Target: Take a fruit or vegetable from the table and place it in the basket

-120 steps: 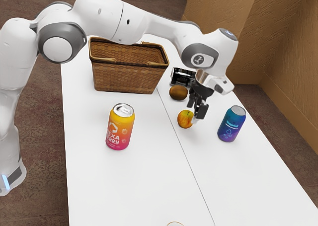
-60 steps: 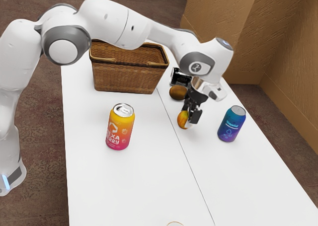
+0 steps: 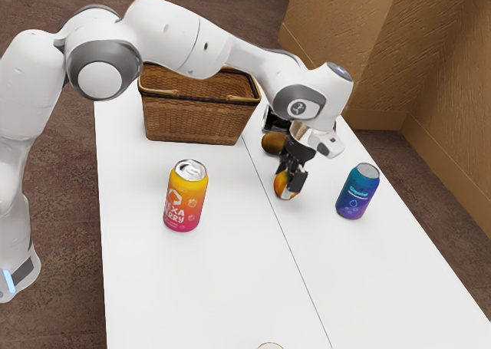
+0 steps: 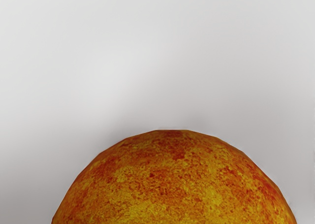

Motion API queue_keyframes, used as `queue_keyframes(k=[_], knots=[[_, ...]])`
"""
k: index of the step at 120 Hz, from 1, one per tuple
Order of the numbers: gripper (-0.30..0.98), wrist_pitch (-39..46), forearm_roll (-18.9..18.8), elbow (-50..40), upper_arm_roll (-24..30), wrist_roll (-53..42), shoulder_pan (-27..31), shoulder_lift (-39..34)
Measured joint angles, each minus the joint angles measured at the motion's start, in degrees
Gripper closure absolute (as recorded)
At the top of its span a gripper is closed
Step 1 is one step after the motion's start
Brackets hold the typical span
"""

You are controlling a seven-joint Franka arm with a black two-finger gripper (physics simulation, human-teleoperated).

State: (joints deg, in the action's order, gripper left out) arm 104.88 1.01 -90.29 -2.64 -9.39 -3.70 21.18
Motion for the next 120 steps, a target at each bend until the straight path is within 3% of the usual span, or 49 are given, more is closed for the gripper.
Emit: queue_keyframes(k=[18,34,47,88,98,120], knots=[[0.01,0.72,0.42,0.0,0.02,-0.33,0.0,0.69],[0.28,2.1,0.28,-0.14,0.11,-0.55,-0.02,0.98],[0.37,2.94,-0.03,-0.68,0.11,-0.63,-0.02,0.53],[0.4,-7.12,-2.53,5.45,-0.19,-2.88,0.65,-13.72],[0.41,-8.62,-3.75,5.25,-0.14,-3.55,2.93,-14.64],[0.41,-10.17,-5.1,5.23,1.32,-5.32,15.27,-14.38]])
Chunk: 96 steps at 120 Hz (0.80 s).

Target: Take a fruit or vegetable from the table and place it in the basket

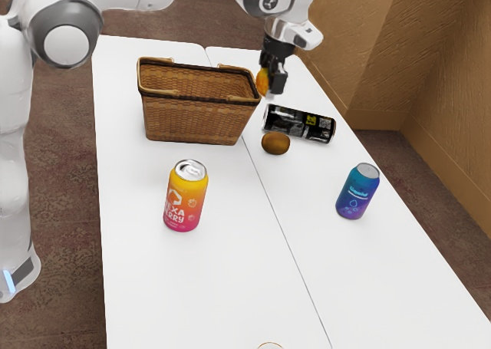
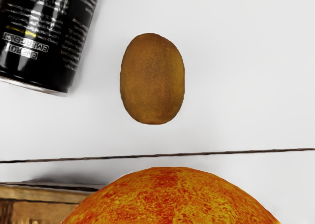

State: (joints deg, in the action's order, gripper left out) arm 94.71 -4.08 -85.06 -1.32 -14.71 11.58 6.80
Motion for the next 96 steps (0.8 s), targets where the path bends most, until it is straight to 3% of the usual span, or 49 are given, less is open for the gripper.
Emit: queue_keyframes(k=[28,48,60,76,96], knots=[[0.41,0.75,-0.36,-11.07,-7.03,-2.49,-3.19,-9.47],[0.41,3.08,-0.47,-13.91,-8.49,-5.03,2.2,-10.88],[0.4,4.32,-0.87,-14.07,-8.54,-6.38,2.36,-10.84],[0.17,4.92,-0.91,-14.1,-8.46,-8.02,0.86,-10.78],[0.05,4.24,-0.42,-14.1,-8.26,-9.98,1.15,-10.76]])
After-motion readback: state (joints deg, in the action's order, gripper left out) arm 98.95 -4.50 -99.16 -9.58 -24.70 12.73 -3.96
